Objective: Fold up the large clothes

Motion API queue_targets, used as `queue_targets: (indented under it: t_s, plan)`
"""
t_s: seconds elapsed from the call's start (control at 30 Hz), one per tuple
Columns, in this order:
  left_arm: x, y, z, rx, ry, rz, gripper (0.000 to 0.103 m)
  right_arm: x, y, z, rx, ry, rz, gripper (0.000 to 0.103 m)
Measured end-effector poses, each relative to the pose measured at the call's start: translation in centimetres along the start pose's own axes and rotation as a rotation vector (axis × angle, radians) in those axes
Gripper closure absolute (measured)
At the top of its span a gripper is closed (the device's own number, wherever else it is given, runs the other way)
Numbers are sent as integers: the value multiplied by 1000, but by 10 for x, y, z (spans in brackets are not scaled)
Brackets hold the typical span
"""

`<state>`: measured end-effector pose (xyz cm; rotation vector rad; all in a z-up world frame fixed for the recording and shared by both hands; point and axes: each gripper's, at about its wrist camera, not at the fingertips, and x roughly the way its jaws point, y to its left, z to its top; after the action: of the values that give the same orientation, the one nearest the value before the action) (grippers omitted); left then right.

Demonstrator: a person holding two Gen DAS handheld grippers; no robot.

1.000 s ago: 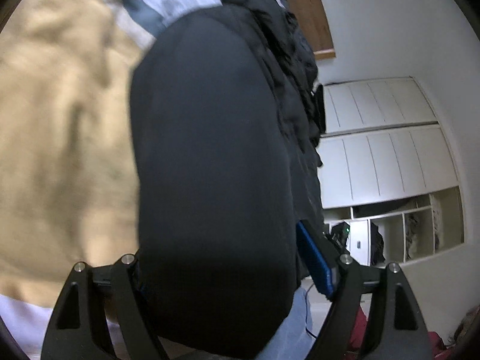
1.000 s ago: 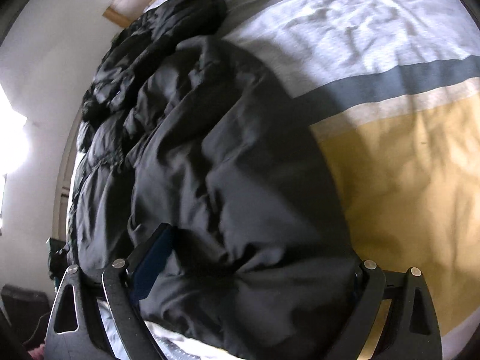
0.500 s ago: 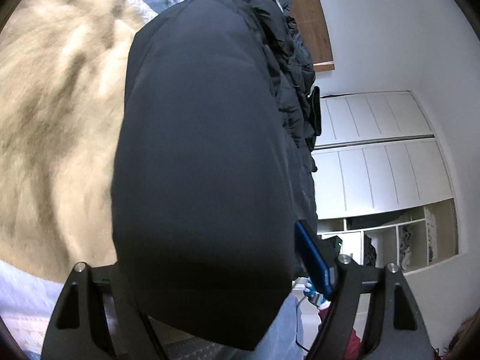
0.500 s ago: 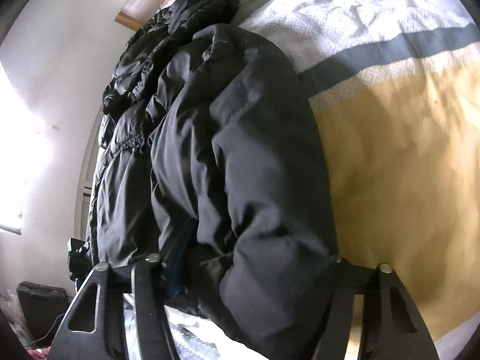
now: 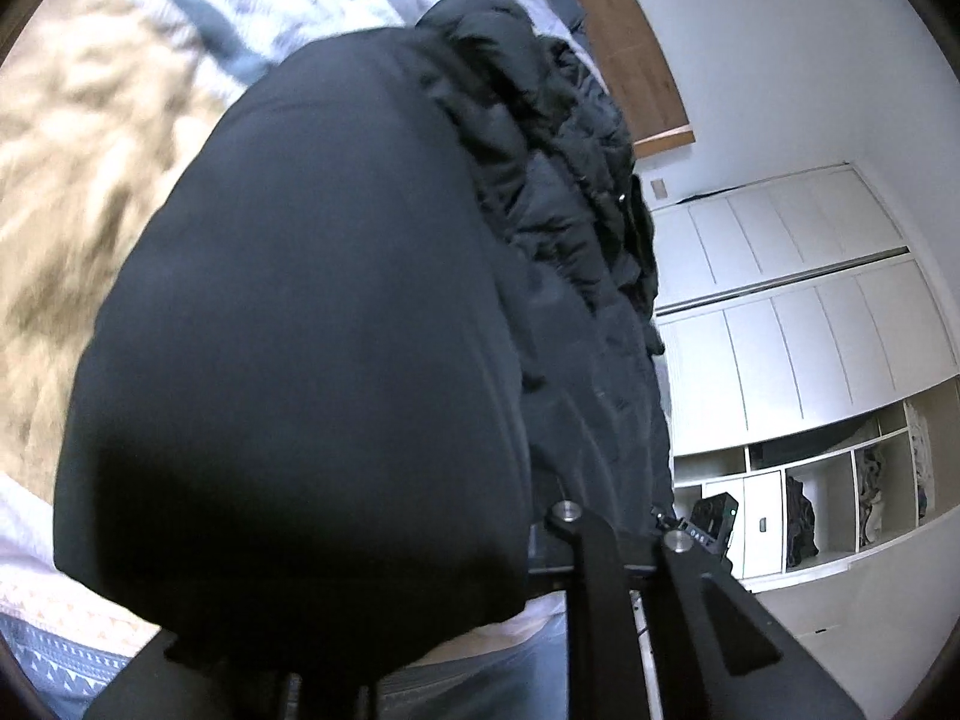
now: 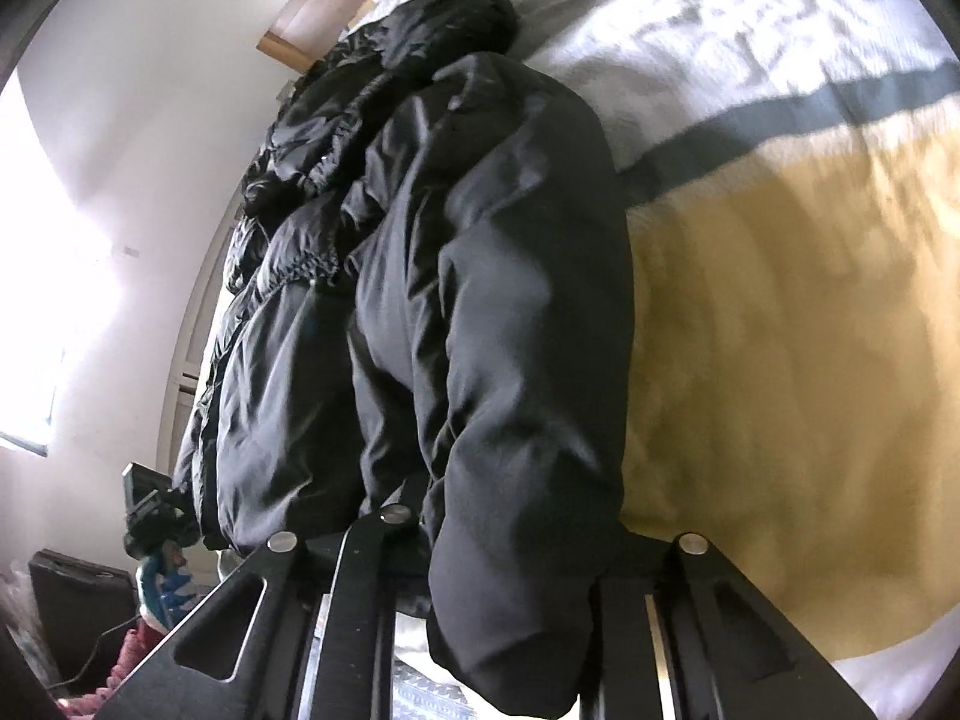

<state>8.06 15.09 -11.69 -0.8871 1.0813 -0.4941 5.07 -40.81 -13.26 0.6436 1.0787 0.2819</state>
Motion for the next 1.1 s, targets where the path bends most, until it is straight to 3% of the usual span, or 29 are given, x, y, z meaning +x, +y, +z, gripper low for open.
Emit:
queue_targets:
  t_s: [0.5, 1.1]
  plan:
    - [-46, -46, 19, 120, -68, -33, 88, -35, 40, 26, -62, -145, -5, 90]
    - [-77, -140, 122, 233, -171, -179, 88, -93, 97, 124, -65, -383, 81, 90]
